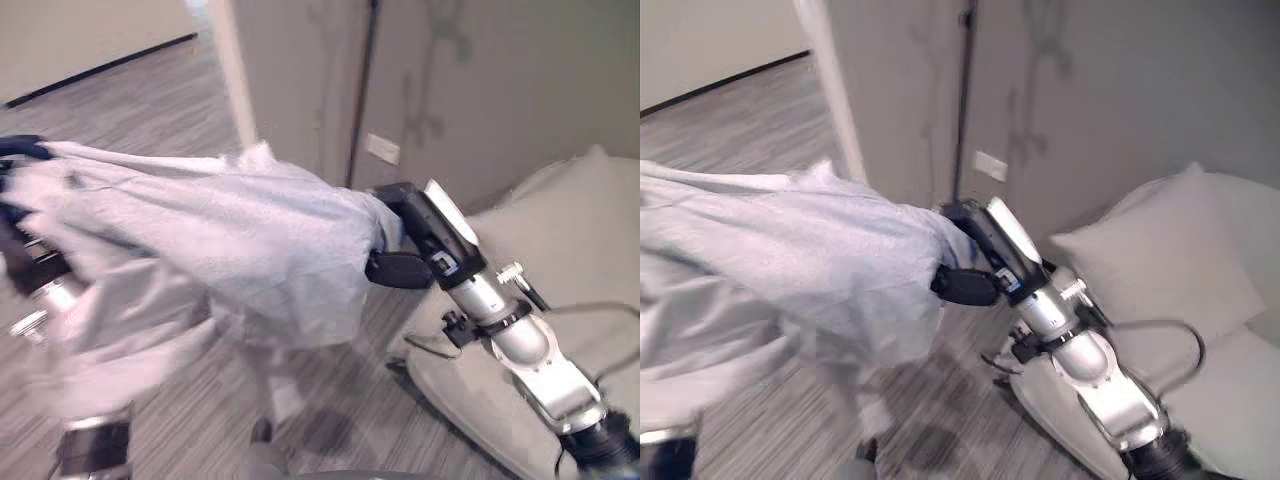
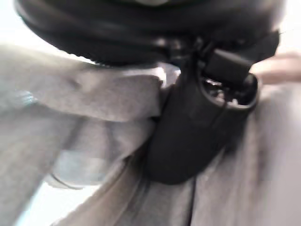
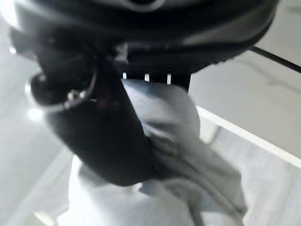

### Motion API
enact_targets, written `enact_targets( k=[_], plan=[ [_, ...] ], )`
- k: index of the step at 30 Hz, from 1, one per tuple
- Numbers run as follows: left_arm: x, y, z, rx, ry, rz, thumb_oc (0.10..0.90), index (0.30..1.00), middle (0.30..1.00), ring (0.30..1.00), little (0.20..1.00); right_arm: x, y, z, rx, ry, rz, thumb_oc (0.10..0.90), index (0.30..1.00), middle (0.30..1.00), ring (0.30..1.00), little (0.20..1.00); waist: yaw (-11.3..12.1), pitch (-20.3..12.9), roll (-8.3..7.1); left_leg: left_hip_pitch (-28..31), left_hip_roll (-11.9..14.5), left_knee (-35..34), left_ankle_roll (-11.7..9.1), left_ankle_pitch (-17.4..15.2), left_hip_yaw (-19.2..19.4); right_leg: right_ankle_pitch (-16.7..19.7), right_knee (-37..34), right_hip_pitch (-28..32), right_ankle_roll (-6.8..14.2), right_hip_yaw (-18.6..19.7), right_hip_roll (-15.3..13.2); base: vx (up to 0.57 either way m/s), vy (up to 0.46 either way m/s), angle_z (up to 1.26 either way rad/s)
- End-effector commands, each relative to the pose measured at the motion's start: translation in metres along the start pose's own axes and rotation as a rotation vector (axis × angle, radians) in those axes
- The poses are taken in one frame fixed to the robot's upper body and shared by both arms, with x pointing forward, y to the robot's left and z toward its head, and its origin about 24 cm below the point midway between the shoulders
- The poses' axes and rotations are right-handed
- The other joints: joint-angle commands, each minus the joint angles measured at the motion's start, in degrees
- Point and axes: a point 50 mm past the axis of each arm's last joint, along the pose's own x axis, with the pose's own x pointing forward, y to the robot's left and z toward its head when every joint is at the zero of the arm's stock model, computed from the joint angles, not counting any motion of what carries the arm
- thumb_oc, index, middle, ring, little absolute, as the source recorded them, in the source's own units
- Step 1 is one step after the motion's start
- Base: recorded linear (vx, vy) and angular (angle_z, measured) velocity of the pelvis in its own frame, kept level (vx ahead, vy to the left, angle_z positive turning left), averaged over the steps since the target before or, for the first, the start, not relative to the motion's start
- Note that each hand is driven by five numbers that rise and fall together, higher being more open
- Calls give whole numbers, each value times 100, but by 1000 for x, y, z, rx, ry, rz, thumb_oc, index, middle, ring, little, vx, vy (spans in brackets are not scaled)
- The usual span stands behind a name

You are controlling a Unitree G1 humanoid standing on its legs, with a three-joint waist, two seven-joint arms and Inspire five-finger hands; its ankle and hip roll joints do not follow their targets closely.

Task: Hang the clothes on the sofa on the clothes rack.

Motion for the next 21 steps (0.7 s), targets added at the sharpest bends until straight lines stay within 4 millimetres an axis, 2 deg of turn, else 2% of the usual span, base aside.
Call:
enact_targets(
  k=[1,2,3,4,5,6,7,8,9,10,11,14,15,16,17,18,19,20,21],
  plan=[
    [19,20,25,8,-162,61,400,300,300,300,300,6,-20,12,41,-103,-225,400,300,300,300,300,213,-321,-109,813,111,-442,93,-329,-246,737,-2,-315,513,276,-964,-65,387,64],
    [19,14,27,-2,-168,38,400,300,300,300,300,5,-16,9,81,-92,-227,400,300,300,300,300,196,-221,-187,771,-66,-430,229,-312,-319,746,213,-389,446,514,-889,-38,412,57],
    [19,6,29,-33,-170,15,400,300,300,300,300,1,-14,4,90,-61,-248,400,300,300,300,300,125,-149,-209,792,-245,-474,379,-274,-435,551,429,-454,285,867,-602,-6,469,40],
    [17,-2,32,-47,-181,-27,400,300,300,300,300,-4,-16,2,62,-47,-257,400,300,300,300,300,44,-123,-216,836,-397,-580,508,-203,-507,222,630,-541,144,1237,-201,2,321,64],
    [17,-3,32,-49,-181,-28,400,300,300,300,300,-4,-16,3,60,-46,-258,400,300,300,300,300,60,-122,-211,832,-391,-598,504,-174,-505,214,663,-573,127,1249,-197,110,484,86],
    [8,-14,34,-69,-181,-116,400,300,300,300,300,-13,-24,7,30,-60,-288,400,300,300,300,300,-91,-100,-167,991,-567,-752,694,-124,-608,-511,986,-652,-126,1523,611,141,400,94],
    [4,-20,33,-80,-169,-153,400,300,300,300,300,-19,-28,9,31,-56,-305,400,300,300,300,300,-131,-101,-162,1078,-608,-844,753,-100,-625,-742,1128,-703,-220,1424,889,141,403,98],
    [4,-20,34,-82,-168,-154,400,300,300,300,300,-19,-29,9,30,-55,-307,400,300,300,300,300,-129,-103,-158,1066,-608,-854,750,-69,-637,-724,1124,-711,-230,1411,889,99,219,81],
    [4,-27,36,-101,-162,-182,400,300,300,300,300,-24,-31,5,41,-30,-336,400,300,300,300,300,-238,-71,-228,1191,-695,-916,823,-101,-622,-834,1115,-909,-311,1238,1304,101,178,52],
    [5,-30,37,-106,-160,-188,400,300,300,300,300,-24,-31,3,45,-19,-348,400,300,300,300,300,-317,-30,-277,1309,-760,-945,862,-171,-580,-790,1050,-1098,-345,1136,1561,126,174,22],
    [5,-30,37,-105,-161,-187,400,300,300,300,300,-23,-31,2,46,-21,-348,400,300,300,300,300,-298,-24,-264,1333,-726,-959,857,-199,-559,-796,1041,-1089,-354,1150,1597,96,86,-4],
    [10,-34,39,-118,-160,-165,400,300,300,300,300,-19,-32,-5,46,-5,-409,400,300,300,300,300,-475,110,-383,1718,-940,-1008,945,-399,-467,-471,742,-1685,-261,998,2121,189,154,-6],
    [13,-39,40,-114,-165,-160,400,300,300,300,300,-15,-35,-6,21,-10,-461,400,300,300,300,300,-537,136,-418,1986,-1054,-1062,1003,-551,-388,-137,607,-1876,-103,636,2101,379,231,-38],
    [12,-42,40,-101,-177,-175,400,300,300,300,300,-14,-37,-5,9,-22,-488,400,300,300,300,300,-575,139,-408,2116,-1058,-1074,1011,-620,-341,-5,621,-1915,-81,414,2019,439,180,-50],
    [11,-43,41,-91,-189,-191,400,300,300,300,300,-16,-40,-3,-5,-35,-531,400,300,300,300,300,-608,67,-384,2221,-1039,-1056,1001,-799,-334,-267,433,-1662,-169,348,2093,333,71,-26],
    [10,-45,41,-76,-203,-213,400,300,300,300,300,-19,-40,-3,-19,-27,-556,400,300,300,300,300,-614,-32,-419,2295,-1040,-987,996,-949,-335,-407,313,-1451,-350,339,2131,227,19,4],
    [10,-45,41,-76,-204,-213,400,300,300,300,300,-19,-40,-3,-19,-27,-556,400,300,300,300,300,-617,-31,-427,2290,-1046,-983,996,-944,-340,-401,305,-1448,-350,336,2125,418,45,-4],
    [5,-48,36,-75,-181,-238,400,300,300,300,300,-23,-39,-9,2,3,-603,400,300,300,300,300,-731,-269,-299,2482,-850,-705,895,-1265,-251,-570,367,-1305,-488,583,2306,466,74,3],
    [0,-48,33,-72,-161,-252,400,300,300,300,300,-25,-40,-11,-3,17,-625,400,300,300,300,300,-786,-405,-200,2470,-772,-432,807,-1261,-134,-599,260,-1124,-532,609,2338,574,112,25]
  ],
)
